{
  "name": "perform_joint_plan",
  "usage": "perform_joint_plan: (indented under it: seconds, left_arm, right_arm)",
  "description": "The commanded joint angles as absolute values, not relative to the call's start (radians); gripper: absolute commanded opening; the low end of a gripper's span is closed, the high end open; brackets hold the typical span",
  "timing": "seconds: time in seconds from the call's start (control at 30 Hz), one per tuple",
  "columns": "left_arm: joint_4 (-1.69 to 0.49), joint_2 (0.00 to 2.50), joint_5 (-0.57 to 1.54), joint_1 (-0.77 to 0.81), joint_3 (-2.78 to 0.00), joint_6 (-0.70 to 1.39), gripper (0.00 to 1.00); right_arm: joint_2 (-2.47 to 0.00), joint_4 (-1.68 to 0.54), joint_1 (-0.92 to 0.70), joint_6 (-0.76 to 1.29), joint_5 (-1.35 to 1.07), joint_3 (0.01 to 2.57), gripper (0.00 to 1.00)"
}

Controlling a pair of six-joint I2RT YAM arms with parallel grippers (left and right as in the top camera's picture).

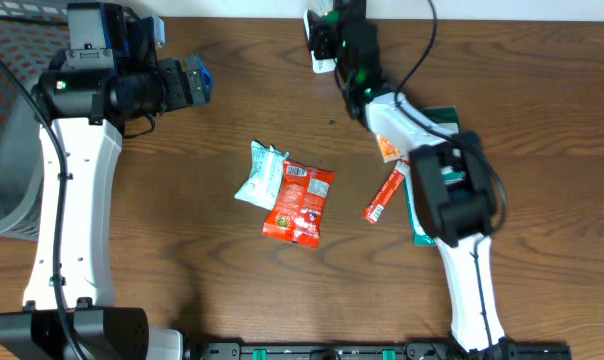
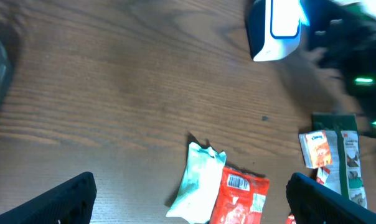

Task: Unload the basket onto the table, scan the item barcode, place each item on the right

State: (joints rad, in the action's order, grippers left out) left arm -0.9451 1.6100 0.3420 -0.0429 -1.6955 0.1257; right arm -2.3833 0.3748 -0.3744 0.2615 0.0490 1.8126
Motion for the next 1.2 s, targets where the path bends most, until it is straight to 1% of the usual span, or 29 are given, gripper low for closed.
perform_joint_plan:
  seconds: [0.0, 0.17, 0.33, 0.53, 0.63, 0.73, 0.83, 1.17]
  left_arm:
    - [-0.949, 1.614, 0.351, -0.043, -1.706, 0.116, 0.97]
    - [-0.949, 1.614, 0.351, -0.043, -1.706, 0.116, 0.97]
    - [-0.949, 1.614, 0.351, -0.043, -1.706, 0.116, 0.97]
    - [-0.949, 1.614, 0.351, -0.043, -1.706, 0.116, 0.97]
    - [-0.949, 1.614, 0.351, -0.043, -1.706, 0.116, 0.97]
    - [-0.949, 1.614, 0.351, -0.043, -1.706, 0.116, 0.98]
    - [-0.949, 1.614, 0.351, -0.043, -1.706, 0.116, 0.97]
    - [-0.949, 1.614, 0.351, -0.043, -1.706, 0.116, 0.97]
  right_arm:
    - [-2.132, 0.178, -0.368, 0.242, 0.016, 1.839, 0.01]
    - [-1.947, -0.244, -0.358, 0.241, 0.017, 1.839, 0.01]
    - [-1.829, -0.622, -0.285, 0.241, 0.021, 1.839, 0.01]
    - [-1.804, -1.027, -0.142, 0.241, 0.026, 1.837, 0.01]
    - [-1.831, -1.198, -0.053, 0.242, 0.089, 1.83, 0.01]
    - [-1.852, -1.248, 0.019, 0.241, 0.134, 1.801, 0.01]
    - [-1.859, -1.229, 0.09, 0.242, 0.146, 1.734, 0.01]
    - [-1.859, -1.016, 0.318, 0.242, 0.163, 1.43, 0.01]
